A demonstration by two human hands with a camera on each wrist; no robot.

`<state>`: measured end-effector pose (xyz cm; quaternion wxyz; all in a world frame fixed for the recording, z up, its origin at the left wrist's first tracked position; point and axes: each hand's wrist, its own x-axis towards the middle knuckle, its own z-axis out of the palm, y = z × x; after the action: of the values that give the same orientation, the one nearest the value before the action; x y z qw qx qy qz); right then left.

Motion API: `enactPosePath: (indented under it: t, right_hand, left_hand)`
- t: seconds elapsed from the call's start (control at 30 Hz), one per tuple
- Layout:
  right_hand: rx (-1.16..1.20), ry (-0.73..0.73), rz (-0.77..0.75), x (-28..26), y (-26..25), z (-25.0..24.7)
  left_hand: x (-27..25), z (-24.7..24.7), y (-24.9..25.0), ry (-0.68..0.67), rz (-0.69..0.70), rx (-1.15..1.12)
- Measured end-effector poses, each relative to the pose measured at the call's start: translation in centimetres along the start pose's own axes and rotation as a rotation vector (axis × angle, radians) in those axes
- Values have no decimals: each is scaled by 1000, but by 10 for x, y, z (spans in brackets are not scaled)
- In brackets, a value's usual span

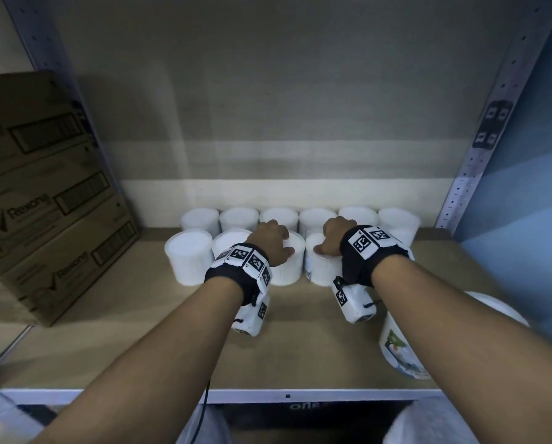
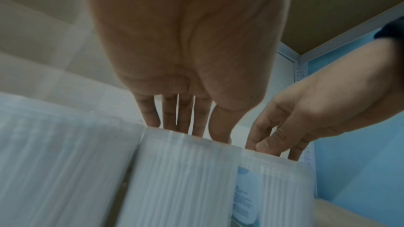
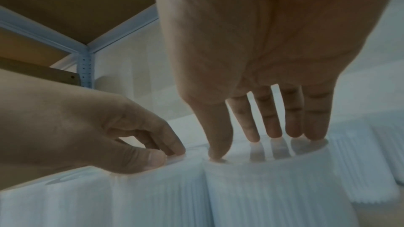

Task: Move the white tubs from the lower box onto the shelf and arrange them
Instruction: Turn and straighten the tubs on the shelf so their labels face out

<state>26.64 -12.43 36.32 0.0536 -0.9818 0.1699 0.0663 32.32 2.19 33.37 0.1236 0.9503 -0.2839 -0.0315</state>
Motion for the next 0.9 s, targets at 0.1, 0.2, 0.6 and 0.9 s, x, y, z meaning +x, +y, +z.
enactPosePath:
  t: [0.1,0.2,0.6,0.9]
  right_hand:
    - [-17,9,-6,-1,-1,0]
    - [-25,1,-27,-4,1,-4]
    - [104,-90,-131,-18,11,-14]
    - [-63,-7,-64,-12,5,-1]
  left_hand:
    - [1,0,0,4,0,-8]
    - [1,1,0,10,1,-18]
    - [0,4,0,33,3,-26]
    - [-1,4,0,36,2,-29]
